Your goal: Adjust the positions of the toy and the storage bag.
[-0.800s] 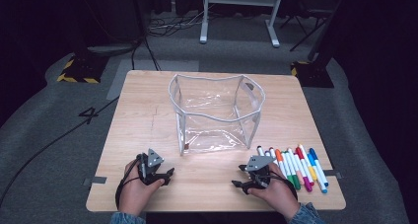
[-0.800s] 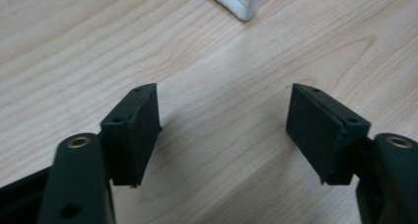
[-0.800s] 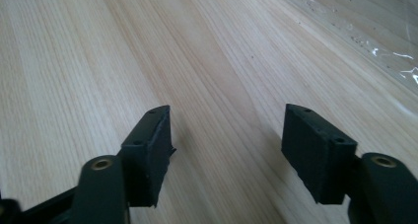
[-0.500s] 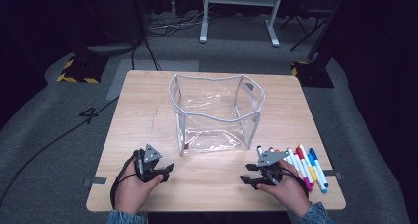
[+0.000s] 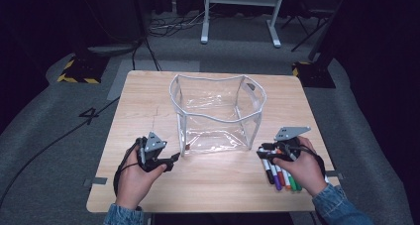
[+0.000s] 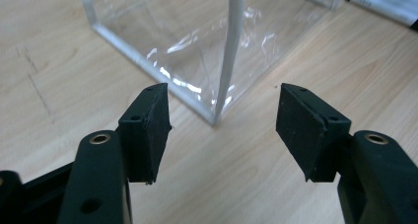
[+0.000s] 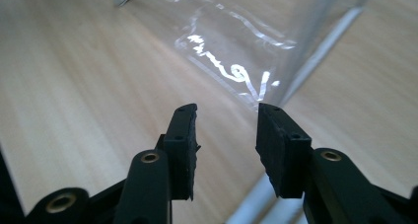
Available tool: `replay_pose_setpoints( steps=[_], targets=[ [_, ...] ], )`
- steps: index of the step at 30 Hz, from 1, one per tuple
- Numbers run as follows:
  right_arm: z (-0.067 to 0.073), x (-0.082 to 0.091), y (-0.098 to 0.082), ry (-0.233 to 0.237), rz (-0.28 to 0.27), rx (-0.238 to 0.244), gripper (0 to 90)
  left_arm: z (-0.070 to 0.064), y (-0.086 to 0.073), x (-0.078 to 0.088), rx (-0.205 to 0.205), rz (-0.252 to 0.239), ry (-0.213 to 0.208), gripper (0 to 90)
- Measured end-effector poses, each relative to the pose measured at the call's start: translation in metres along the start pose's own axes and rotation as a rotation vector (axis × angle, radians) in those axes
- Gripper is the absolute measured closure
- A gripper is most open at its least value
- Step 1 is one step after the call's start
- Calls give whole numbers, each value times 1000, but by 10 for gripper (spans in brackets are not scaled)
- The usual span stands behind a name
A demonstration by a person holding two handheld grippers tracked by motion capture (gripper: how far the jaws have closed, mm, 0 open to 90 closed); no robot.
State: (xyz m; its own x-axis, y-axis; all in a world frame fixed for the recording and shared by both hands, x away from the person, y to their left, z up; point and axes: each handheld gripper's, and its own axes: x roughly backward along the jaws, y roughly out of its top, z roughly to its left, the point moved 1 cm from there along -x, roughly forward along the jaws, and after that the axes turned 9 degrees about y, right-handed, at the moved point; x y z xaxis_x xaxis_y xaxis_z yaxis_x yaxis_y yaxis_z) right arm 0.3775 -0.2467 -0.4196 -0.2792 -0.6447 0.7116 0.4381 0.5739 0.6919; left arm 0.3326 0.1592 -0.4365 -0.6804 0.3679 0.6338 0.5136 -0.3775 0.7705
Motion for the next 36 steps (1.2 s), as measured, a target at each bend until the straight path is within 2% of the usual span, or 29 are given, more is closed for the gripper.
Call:
replay_pose_setpoints(
  steps=[2, 3, 4, 8, 10, 11, 12, 13, 14, 16, 20, 23, 26, 30, 36],
  targets=[
    [-10, 3, 7, -26, -22, -14, 607, -2, 7, -4, 9, -21, 4, 378],
    [-10, 3, 7, -26, -22, -14, 607, -2, 7, -4, 9, -21, 4, 391],
    [-18, 3, 13, -51, -23, -17, 617, -4, 11, -8, 5, -29, -3, 408],
    [-29, -4, 26, -57, -63, -29, 610, -10, 26, -23, -17, -57, -3, 495],
    [-34, -9, 31, -40, -80, -48, 631, -13, 29, -29, -35, -54, -8, 584],
    [-35, -11, 33, -35, -86, -48, 664, -14, 30, -31, -49, -50, 2, 656],
    [-36, -13, 35, -36, -83, -40, 705, -15, 32, -33, -68, -39, 31, 743],
    [-36, -15, 36, -36, -76, -32, 733, -15, 32, -34, -78, -33, 48, 809],
    [-36, -16, 36, -31, -76, -23, 801, -14, 32, -34, -76, -32, 53, 848],
    [-37, -17, 35, 2, -100, -32, 864, -13, 30, -32, -74, -38, 52, 869],
    [-33, -13, 34, -3, -87, -13, 879, -14, 26, -27, -58, -38, 22, 871],
    [-19, -6, 30, 32, -78, 7, 880, -19, 19, -12, -88, -7, 5, 870],
    [-4, 1, 24, 60, -74, 25, 880, -25, 10, 1, -97, 6, -24, 870],
    [18, 9, 10, 96, -58, 55, 880, -35, -3, 17, -103, -2, -52, 870],
    [43, 24, -14, 134, -72, 54, 880, -58, -15, 41, -150, 8, -93, 869]
  ],
)
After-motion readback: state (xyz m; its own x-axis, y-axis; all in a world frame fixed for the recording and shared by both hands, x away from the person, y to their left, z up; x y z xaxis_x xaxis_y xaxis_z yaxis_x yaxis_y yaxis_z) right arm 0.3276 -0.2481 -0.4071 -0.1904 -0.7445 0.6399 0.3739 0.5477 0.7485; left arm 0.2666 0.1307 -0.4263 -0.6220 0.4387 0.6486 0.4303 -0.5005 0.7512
